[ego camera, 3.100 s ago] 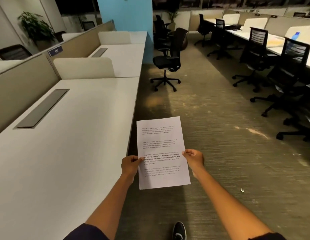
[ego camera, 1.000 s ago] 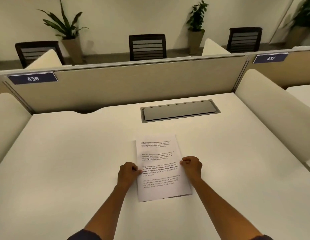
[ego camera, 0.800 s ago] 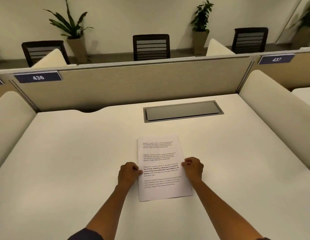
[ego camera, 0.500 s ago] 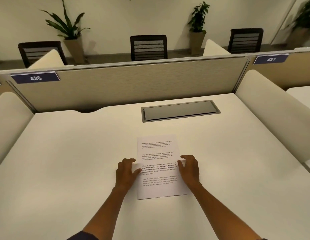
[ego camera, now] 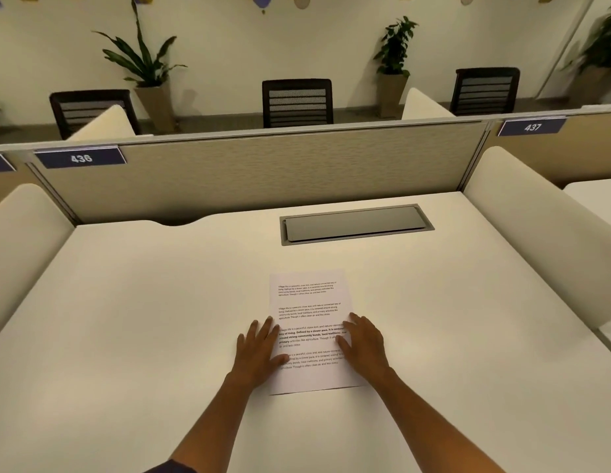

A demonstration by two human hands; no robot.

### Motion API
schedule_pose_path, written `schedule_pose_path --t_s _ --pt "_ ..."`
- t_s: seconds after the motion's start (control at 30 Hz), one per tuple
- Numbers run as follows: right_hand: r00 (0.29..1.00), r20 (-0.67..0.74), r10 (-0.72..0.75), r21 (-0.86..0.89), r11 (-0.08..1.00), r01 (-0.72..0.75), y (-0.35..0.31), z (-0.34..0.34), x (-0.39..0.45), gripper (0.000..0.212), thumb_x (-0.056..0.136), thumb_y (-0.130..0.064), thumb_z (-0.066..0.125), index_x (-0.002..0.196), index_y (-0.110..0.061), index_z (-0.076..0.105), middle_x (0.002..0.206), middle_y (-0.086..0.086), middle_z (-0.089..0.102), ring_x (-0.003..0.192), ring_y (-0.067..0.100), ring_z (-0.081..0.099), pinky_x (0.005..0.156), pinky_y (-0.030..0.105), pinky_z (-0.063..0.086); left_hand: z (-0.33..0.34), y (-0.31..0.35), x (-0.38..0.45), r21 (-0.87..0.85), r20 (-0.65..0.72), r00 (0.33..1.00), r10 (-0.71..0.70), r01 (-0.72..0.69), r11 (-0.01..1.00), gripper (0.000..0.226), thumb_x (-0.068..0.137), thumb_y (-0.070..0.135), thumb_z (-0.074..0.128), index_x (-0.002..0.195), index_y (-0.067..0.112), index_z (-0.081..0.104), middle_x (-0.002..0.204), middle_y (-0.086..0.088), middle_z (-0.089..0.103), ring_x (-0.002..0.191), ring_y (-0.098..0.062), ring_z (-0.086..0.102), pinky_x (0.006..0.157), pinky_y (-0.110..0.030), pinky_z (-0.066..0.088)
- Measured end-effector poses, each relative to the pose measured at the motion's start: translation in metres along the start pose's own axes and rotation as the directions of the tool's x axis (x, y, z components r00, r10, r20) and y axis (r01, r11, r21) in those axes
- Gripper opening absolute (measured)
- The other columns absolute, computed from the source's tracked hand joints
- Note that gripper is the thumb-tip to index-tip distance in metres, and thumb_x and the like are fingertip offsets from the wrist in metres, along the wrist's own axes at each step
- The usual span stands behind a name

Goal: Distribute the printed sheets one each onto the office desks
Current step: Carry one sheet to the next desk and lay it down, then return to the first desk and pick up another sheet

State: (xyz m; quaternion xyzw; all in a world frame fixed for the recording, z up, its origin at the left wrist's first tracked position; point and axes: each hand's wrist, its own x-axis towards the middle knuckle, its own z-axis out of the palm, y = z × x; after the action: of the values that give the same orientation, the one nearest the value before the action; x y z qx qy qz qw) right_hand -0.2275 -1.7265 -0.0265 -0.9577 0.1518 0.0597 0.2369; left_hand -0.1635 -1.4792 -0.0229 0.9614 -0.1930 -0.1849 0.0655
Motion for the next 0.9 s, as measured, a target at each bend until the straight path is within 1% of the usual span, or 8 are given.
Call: schedule_pose_path --t_s 0.2,0.3,0.43,0.57,0.7,0.8,0.9 --pt "0.999 0.034 -0.025 -0.028 0.999 0.026 0.002 -0.002 -0.001 0.054 0.097 -0.044 0.045 0.145 -0.02 0.039 0.162 -0.003 0.018 0.15 0.02 0.015 0.121 0.038 0.014 0.0 0.008 -0.005 -0.031 0.029 0.999 -0.024 0.025 0.999 0.078 0.094 0.06 0.038 0.155 0.023 0.007 0.165 0.0 -0.01 0.152 -0.025 -0.005 0.121 -0.049 0.009" --pt "0.999 0.031 -0.031 -0.001 1.0 0.031 0.003 -0.003 -0.002 0.056 0.098 -0.046 0.044 0.147 -0.021 0.034 0.163 -0.003 0.014 0.15 0.02 0.013 0.122 0.038 0.013 -0.001 0.009 -0.009 -0.115 0.011 0.999 -0.032 0.033 0.993 0.081 0.094 0.06 0.039 0.155 0.022 0.004 0.164 0.0 -0.011 0.152 -0.025 -0.005 0.122 -0.048 0.009" --pt "0.997 -0.05 -0.061 0.042 0.997 0.063 0.002 -0.006 -0.001 0.06 0.096 -0.05 0.044 0.149 -0.023 0.032 0.163 -0.003 0.016 0.15 0.02 0.015 0.122 0.037 0.013 -0.004 0.01 -0.015 -0.189 -0.068 0.995 -0.077 0.063 0.98 0.078 0.095 0.057 0.038 0.155 0.022 0.004 0.164 0.001 -0.01 0.152 -0.024 -0.004 0.122 -0.048 0.009" --pt "0.988 -0.12 -0.102 0.053 0.993 0.109 -0.011 -0.006 0.001 0.068 0.093 -0.058 0.043 0.15 -0.026 0.028 0.162 0.0 0.017 0.15 0.022 0.016 0.122 0.043 0.013 -0.007 0.006 -0.026 -0.188 -0.15 0.979 -0.138 0.109 0.976 0.076 0.096 0.057 0.036 0.155 0.023 0.003 0.164 0.001 -0.012 0.152 -0.023 -0.007 0.122 -0.05 0.006" --pt "0.985 -0.103 -0.135 0.007 0.991 0.137 -0.036 -0.002 0.005 0.076 0.089 -0.068 0.036 0.153 -0.032 0.018 0.164 0.0 0.007 0.151 0.025 0.006 0.121 0.05 0.005 -0.009 -0.004 -0.047 -0.171 -0.242 0.947 -0.21 0.172 0.97 0.077 0.095 0.059 0.034 0.155 0.026 -0.001 0.164 0.001 -0.014 0.152 -0.024 -0.01 0.121 -0.052 0.003" --pt "0.973 -0.094 -0.209 -0.031 0.978 0.207 -0.063 0.005 0.002 0.078 0.087 -0.072 0.034 0.153 -0.034 0.014 0.164 0.0 0.004 0.151 0.026 0.002 0.121 0.053 0.002 -0.01 -0.02 -0.068 -0.157 -0.305 0.913 -0.27 0.232 0.96 0.078 0.094 0.062 0.035 0.155 0.027 0.0 0.164 -0.001 -0.012 0.152 -0.025 -0.008 0.121 -0.053 0.005" --pt "0.957 -0.046 -0.286 -0.07 0.957 0.282 -0.097 0.016 -0.005 0.081 0.085 -0.076 0.028 0.153 -0.037 0.008 0.165 -0.001 -0.001 0.152 0.026 -0.001 0.121 0.054 0.0 -0.012 -0.04 -0.095 -0.201 -0.332 0.874 -0.355 0.302 0.932 0.081 0.092 0.066 0.033 0.154 0.029 -0.002 0.164 0.001 -0.012 0.152 -0.025 -0.009 0.121 -0.053 0.004"
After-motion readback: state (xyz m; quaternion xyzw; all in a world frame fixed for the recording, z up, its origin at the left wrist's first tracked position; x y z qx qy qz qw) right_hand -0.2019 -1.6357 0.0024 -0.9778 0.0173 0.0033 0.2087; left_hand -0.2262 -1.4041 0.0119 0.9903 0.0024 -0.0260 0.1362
